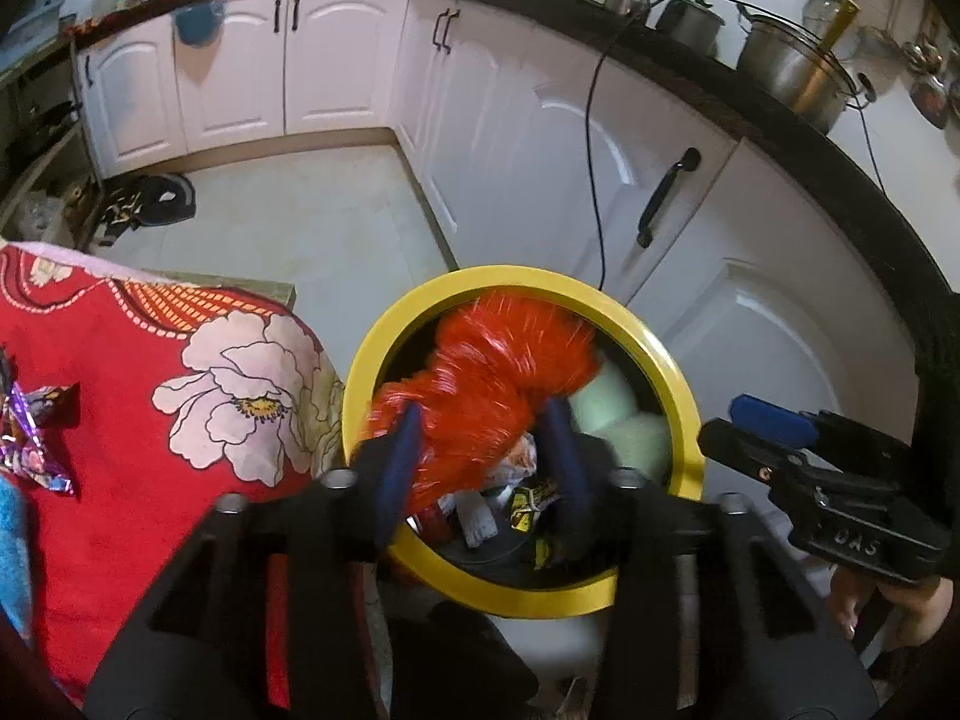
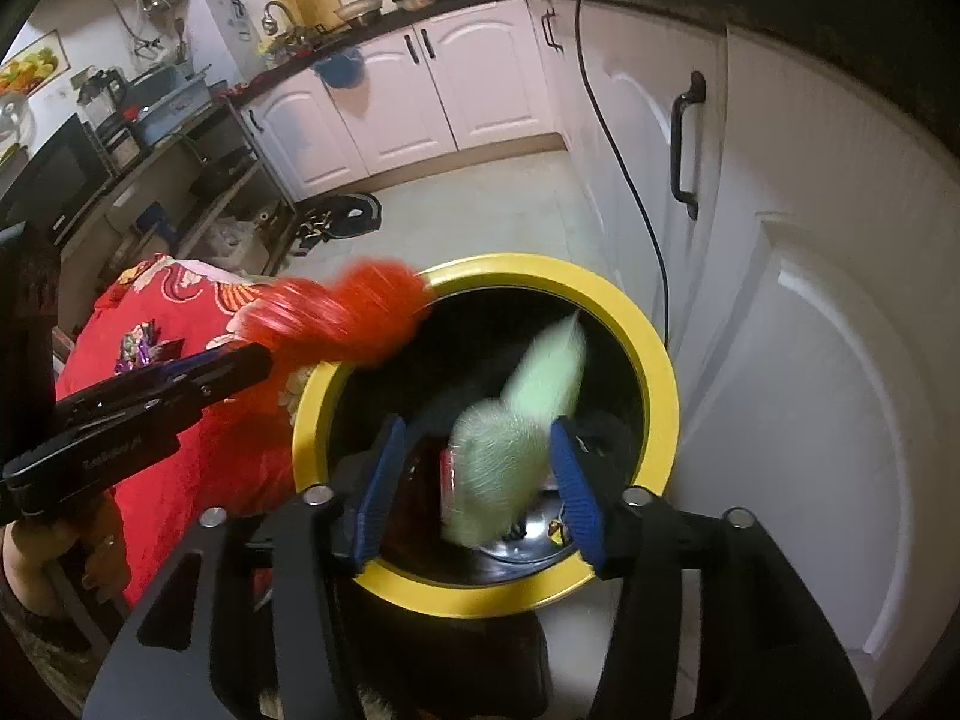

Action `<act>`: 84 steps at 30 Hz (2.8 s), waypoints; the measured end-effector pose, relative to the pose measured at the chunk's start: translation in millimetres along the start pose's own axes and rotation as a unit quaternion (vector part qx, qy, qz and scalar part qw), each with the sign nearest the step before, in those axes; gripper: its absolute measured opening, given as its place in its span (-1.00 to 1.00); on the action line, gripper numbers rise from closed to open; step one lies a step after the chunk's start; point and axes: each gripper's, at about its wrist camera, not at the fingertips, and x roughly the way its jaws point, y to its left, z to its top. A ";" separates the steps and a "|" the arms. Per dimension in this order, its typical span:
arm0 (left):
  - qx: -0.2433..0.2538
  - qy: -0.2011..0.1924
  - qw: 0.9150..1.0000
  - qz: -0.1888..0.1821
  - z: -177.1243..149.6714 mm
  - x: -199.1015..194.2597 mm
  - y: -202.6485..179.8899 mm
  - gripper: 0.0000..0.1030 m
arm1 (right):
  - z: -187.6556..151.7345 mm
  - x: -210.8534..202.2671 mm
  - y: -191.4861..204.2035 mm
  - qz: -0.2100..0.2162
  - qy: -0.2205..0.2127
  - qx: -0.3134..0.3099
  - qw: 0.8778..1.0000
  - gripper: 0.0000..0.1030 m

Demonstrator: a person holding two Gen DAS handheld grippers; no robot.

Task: Collect trash
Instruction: 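Open the left tool over the bin while the right tool releases the green sponge, then move both open tools back from the bin toward the table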

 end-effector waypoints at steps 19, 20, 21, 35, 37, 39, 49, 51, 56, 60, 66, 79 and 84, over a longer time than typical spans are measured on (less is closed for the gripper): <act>-0.023 -0.045 0.996 0.067 -8.0 -53.3 24.2 0.79 | 4.5 -19.7 10.4 -0.005 -0.052 -0.002 0.999 0.53; -0.026 -0.049 0.996 0.070 -8.8 -58.8 26.1 0.79 | 4.3 -20.8 12.5 -0.004 -0.055 -0.005 0.998 0.54; -0.028 -0.052 0.996 0.073 -9.1 -62.5 26.8 0.79 | 5.0 -21.5 13.8 -0.002 -0.058 -0.006 0.998 0.54; -0.058 -0.110 0.986 0.106 -25.5 -130.0 50.6 0.79 | 6.2 -47.0 42.0 0.012 -0.097 -0.039 0.994 0.59; -0.063 -0.117 0.985 0.110 -28.6 -138.1 53.4 0.79 | 6.0 -51.4 47.0 0.016 -0.103 -0.044 0.994 0.60; -0.065 -0.124 0.983 0.117 -32.1 -147.6 55.6 0.79 | 5.6 -55.7 53.3 0.020 -0.107 -0.048 0.993 0.62; -0.084 -0.159 0.974 0.141 -50.7 -190.7 73.2 0.79 | 2.3 -76.5 90.5 0.044 -0.124 -0.078 0.988 0.66; -0.088 -0.165 0.971 0.149 -54.7 -198.7 77.7 0.79 | 0.7 -79.5 98.8 0.047 -0.126 -0.083 0.987 0.67; -0.103 -0.176 0.966 0.160 -67.9 -216.9 91.1 0.79 | -2.4 -85.5 118.5 0.061 -0.128 -0.099 0.985 0.68; -0.113 -0.184 0.961 0.170 -76.2 -230.9 102.0 0.79 | -4.3 -88.0 134.8 0.069 -0.128 -0.112 0.983 0.68; -0.130 -0.197 0.955 0.180 -87.8 -249.7 116.9 0.79 | -7.8 -89.9 158.3 0.085 -0.126 -0.130 0.980 0.71; -0.160 -0.214 0.941 0.210 -112.4 -287.8 149.3 0.79 | -17.3 -89.7 203.6 0.119 -0.113 -0.164 0.973 0.73; -0.172 -0.217 0.936 0.217 -119.3 -296.0 160.1 0.79 | -22.4 -85.5 221.3 0.135 -0.102 -0.177 0.970 0.73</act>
